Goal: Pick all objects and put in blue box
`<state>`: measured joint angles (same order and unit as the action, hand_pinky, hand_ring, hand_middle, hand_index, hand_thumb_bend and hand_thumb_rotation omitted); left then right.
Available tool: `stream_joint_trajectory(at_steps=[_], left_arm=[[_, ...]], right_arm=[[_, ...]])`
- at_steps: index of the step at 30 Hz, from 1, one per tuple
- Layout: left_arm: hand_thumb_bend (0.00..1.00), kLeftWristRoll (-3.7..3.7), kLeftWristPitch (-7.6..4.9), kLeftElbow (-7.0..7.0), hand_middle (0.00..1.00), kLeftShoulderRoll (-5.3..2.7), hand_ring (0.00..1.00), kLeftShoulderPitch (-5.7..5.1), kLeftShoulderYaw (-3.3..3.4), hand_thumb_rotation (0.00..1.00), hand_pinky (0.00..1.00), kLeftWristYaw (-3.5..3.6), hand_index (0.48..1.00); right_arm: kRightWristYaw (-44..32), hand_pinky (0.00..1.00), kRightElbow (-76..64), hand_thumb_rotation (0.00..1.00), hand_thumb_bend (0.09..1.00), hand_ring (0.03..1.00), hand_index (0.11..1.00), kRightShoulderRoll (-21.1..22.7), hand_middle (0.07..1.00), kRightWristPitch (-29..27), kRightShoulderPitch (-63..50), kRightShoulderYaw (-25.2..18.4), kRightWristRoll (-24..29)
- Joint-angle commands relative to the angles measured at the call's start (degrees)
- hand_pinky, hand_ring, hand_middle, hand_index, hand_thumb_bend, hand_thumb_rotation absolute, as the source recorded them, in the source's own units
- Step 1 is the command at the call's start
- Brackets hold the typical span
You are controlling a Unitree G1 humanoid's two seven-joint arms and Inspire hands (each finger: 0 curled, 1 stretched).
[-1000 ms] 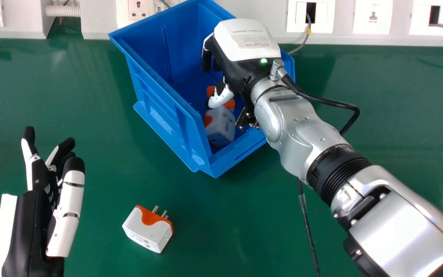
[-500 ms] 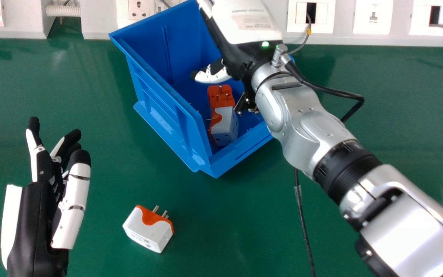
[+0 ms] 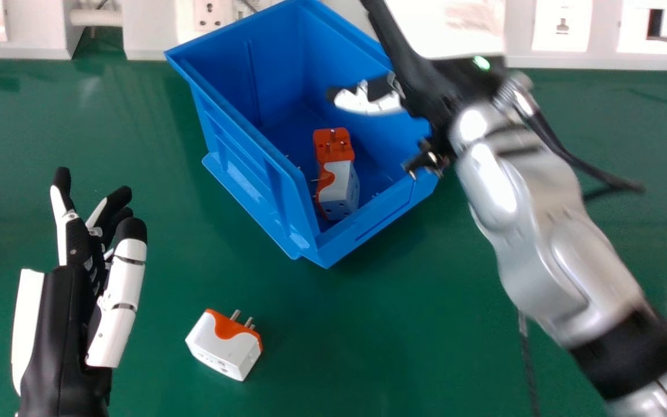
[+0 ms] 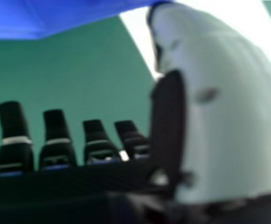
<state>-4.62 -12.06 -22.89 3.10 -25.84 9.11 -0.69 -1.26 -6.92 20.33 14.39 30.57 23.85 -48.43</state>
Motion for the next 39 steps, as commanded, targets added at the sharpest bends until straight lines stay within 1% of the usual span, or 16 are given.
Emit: stream_joint_trajectory(at_steps=[1,3,7,9,11,12,15,18,19,22,24,26,29,31,36,39], left_arm=[[0.36,-0.39,-1.10,-0.88,0.91,0.11,0.91,-0.30,0.54,0.86,0.84,-0.57,0.890],[0.34,0.10,-1.03,-0.96,0.92,0.08,0.91,-0.44,0.71,0.84,0.84,-0.55,0.889],[0.31,0.45,-0.52,-1.40,0.92,0.01,0.91,-0.93,1.23,0.83,0.84,-0.72,0.894],[0.33,0.23,-0.12,-2.07,0.92,-0.41,0.91,-1.75,1.42,0.85,0.85,-1.12,0.899],[0.36,-0.29,0.09,-2.75,0.92,-0.79,0.91,-2.71,1.55,0.88,0.86,-1.57,0.903],[0.36,-0.19,0.00,-2.76,0.92,-0.93,0.92,-3.04,1.71,0.90,0.86,-1.71,0.908],[0.37,0.73,-0.59,-2.10,0.92,-1.15,0.93,-3.57,2.37,0.91,0.90,-1.82,0.915],[0.38,1.19,-1.08,-1.54,0.92,-1.19,0.93,-3.62,2.78,0.93,0.91,-1.77,0.911],[0.37,1.19,-1.03,-1.50,0.92,-1.16,0.93,-3.63,2.84,0.93,0.91,-1.77,0.909],[0.37,1.06,-0.70,-1.55,0.92,-1.19,0.93,-3.49,2.88,0.94,0.91,-1.77,0.914],[0.37,0.96,-0.64,-1.57,0.92,-1.27,0.93,-3.39,2.82,0.94,0.91,-1.84,0.915],[0.40,0.78,-0.47,-1.51,0.92,-1.29,0.93,-3.15,2.81,0.91,0.90,-1.91,0.911],[0.40,0.42,-0.52,-1.44,0.91,-1.29,0.92,-2.92,2.78,0.90,0.89,-2.04,0.908],[0.39,0.25,-0.49,-1.57,0.91,-1.28,0.92,-2.96,2.66,0.89,0.89,-2.08,0.911],[0.38,0.30,-0.64,-1.68,0.91,-1.47,0.92,-3.04,2.58,0.88,0.88,-2.13,0.903],[0.38,0.09,-0.10,-2.21,0.91,-1.59,0.92,-3.06,2.54,0.89,0.88,-2.27,0.902]], right_arm=[[2.0,0.73,-5.8,0.41,0.297,0.886,0.933,1.8,0.945,-2.8,-7.0,-2.6,0.7],[3.1,0.70,-8.6,0.39,0.326,0.871,0.906,2.3,0.929,-4.9,-12.2,-3.6,0.9],[6.1,0.69,-13.8,0.40,0.336,0.861,0.904,4.8,0.918,-10.8,-24.2,-4.6,0.1],[8.2,0.69,-14.9,0.43,0.329,0.863,0.911,6.5,0.921,-15.2,-30.1,-5.3,0.7],[10.7,0.68,-14.9,0.43,0.345,0.856,0.904,7.7,0.912,-19.3,-34.8,-5.9,0.7],[11.9,0.67,-14.7,0.43,0.351,0.851,0.898,8.1,0.906,-21.2,-36.8,-6.2,0.6],[15.2,0.67,-13.4,0.44,0.363,0.841,0.884,9.5,0.890,-27.0,-41.7,-6.8,0.4],[17.6,0.66,-11.7,0.43,0.374,0.824,0.877,10.6,0.883,-32.0,-44.9,-7.3,0.3],[17.8,0.66,-11.5,0.43,0.377,0.817,0.872,10.8,0.880,-32.8,-45.8,-7.5,-0.1],[18.5,0.65,-10.6,0.46,0.373,0.808,0.865,10.9,0.873,-35.0,-47.2,-8.0,-0.5],[18.5,0.64,-10.0,0.44,0.387,0.804,0.854,10.8,0.868,-36.3,-47.4,-8.2,-0.4],[18.0,0.66,-9.1,0.44,0.386,0.810,0.857,11.0,0.870,-38.0,-46.9,-8.2,-0.3],[16.2,0.68,-8.6,0.47,0.377,0.821,0.863,11.6,0.875,-40.3,-45.7,-7.9,0.0],[14.4,0.69,-8.5,0.51,0.356,0.817,0.851,12.2,0.867,-41.7,-44.2,-7.4,-0.4],[10.6,0.66,-7.3,0.51,0.378,0.797,0.843,12.5,0.860,-45.6,-39.3,-5.9,-0.4],[7.4,0.66,-6.6,0.51,0.382,0.801,0.862,12.2,0.874,-47.1,-35.6,-4.8,0.3]])
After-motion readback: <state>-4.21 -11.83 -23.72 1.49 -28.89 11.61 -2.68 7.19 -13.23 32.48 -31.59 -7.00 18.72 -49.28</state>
